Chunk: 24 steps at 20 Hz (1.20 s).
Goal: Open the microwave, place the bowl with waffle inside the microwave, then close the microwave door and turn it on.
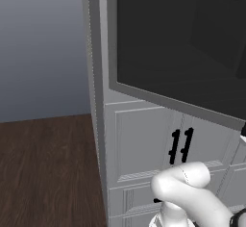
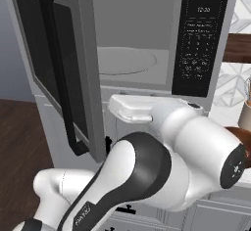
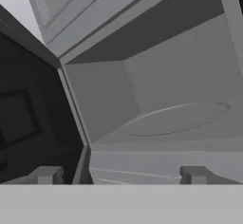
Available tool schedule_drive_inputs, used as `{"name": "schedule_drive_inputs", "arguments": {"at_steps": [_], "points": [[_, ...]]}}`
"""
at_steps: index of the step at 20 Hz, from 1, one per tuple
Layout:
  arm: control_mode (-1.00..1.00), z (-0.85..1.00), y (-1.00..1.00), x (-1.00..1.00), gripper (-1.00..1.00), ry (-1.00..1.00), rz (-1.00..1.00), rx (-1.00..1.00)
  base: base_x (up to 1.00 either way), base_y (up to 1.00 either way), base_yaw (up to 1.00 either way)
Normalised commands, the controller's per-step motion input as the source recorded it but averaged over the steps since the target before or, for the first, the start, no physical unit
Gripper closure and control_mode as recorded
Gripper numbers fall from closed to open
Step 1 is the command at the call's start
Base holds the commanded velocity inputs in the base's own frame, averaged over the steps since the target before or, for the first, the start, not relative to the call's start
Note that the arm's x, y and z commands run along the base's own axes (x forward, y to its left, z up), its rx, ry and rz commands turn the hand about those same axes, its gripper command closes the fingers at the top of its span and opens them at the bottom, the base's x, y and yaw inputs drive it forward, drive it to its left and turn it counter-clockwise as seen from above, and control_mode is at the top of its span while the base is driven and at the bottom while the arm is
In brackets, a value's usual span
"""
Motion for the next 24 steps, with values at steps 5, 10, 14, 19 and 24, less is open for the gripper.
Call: {"name": "schedule_drive_inputs", "arguments": {"at_steps": [5, 10, 14, 19, 24], "points": [[-1.00, -0.05, 0.17, 0.41, -1.00, 0.00, 0.17, 0.09, 0.00, 0.00, 0.00], [-1.00, 0.00, 0.51, -0.15, -1.00, 0.00, 0.18, 0.07, 0.00, 0.00, 0.00], [-1.00, 0.00, 0.53, -0.59, -1.00, 0.00, 0.30, 0.03, 0.00, 0.00, 0.00], [-1.00, 0.09, 0.70, -0.58, -1.00, -0.04, 0.30, 0.00, 0.00, 0.00, 0.00], [-1.00, 0.03, 0.99, -0.19, -1.00, -0.10, 0.19, 0.00, 0.00, 0.00, 0.00]]}}
